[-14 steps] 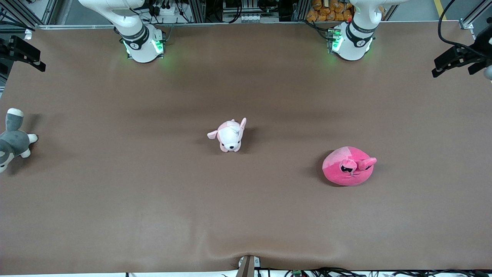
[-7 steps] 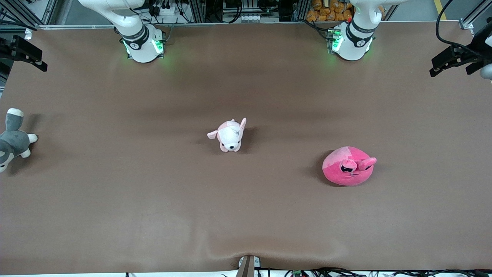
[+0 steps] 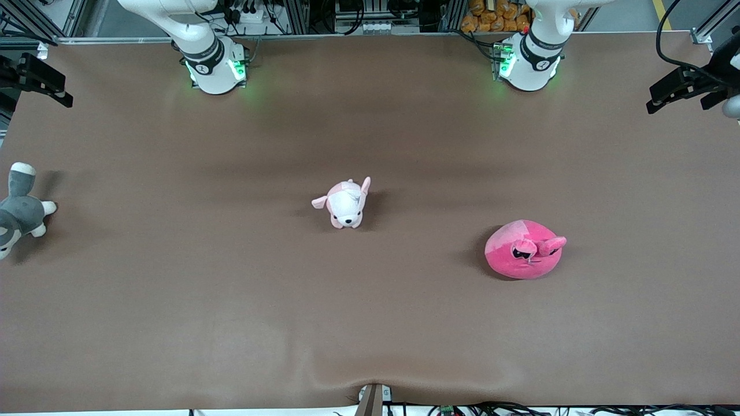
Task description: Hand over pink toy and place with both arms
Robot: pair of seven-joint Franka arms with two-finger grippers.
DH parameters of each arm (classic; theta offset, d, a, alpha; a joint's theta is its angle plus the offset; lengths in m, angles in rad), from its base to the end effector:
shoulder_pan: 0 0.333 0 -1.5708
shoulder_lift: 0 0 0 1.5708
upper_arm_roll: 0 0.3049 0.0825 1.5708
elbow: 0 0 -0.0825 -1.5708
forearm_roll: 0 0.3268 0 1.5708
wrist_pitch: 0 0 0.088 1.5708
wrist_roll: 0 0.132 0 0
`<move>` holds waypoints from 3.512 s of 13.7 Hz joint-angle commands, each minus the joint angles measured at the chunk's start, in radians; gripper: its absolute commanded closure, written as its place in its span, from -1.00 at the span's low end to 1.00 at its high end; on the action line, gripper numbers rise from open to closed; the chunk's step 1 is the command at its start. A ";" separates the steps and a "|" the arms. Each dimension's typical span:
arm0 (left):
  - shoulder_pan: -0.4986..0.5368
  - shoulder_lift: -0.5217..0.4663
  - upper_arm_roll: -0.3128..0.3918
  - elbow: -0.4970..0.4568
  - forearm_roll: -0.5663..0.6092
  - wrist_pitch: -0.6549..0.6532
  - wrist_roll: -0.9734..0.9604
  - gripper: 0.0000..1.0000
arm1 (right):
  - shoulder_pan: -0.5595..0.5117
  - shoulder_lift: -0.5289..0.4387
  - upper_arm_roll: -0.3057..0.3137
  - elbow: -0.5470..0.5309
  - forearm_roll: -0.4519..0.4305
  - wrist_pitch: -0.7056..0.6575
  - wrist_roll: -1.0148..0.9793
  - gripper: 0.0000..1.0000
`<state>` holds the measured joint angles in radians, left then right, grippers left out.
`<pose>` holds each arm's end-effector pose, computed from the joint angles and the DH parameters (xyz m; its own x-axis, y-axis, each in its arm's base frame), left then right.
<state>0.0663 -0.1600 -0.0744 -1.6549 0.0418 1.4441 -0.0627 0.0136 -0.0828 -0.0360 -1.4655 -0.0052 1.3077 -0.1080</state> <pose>0.4338 -0.0005 0.6179 0.9970 0.0613 -0.0476 0.0586 -0.9967 -0.0566 0.4403 -0.0115 0.6476 0.9936 0.0846 -0.0748 0.0843 -0.9964 -0.0060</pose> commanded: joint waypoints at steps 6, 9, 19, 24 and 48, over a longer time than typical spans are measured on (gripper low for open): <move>0.007 0.022 -0.004 0.026 0.003 -0.017 -0.011 -1.00 | 0.005 -0.009 -0.005 -0.010 0.013 0.001 0.016 -1.00; 0.006 0.019 -0.004 0.027 0.003 -0.018 -0.011 -1.00 | 0.002 -0.009 -0.005 -0.010 0.013 0.001 0.014 -1.00; 0.007 -0.001 -0.004 0.038 0.004 -0.054 -0.013 -1.00 | 0.022 -0.009 -0.005 -0.010 0.013 -0.002 0.016 -1.00; 0.006 -0.001 -0.007 0.034 0.003 -0.062 -0.115 -1.00 | 0.019 -0.009 -0.005 -0.010 0.013 -0.001 0.016 -1.00; -0.003 0.111 -0.008 0.041 -0.022 0.015 -1.031 -1.00 | 0.017 -0.009 -0.005 -0.012 0.011 -0.002 0.014 -1.00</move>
<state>0.0660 -0.0729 -0.0768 -1.6314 0.0396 1.4515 -0.9910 0.0270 -0.0825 -0.0371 -1.4656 -0.0048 1.3053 -0.1070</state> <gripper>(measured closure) 0.000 0.000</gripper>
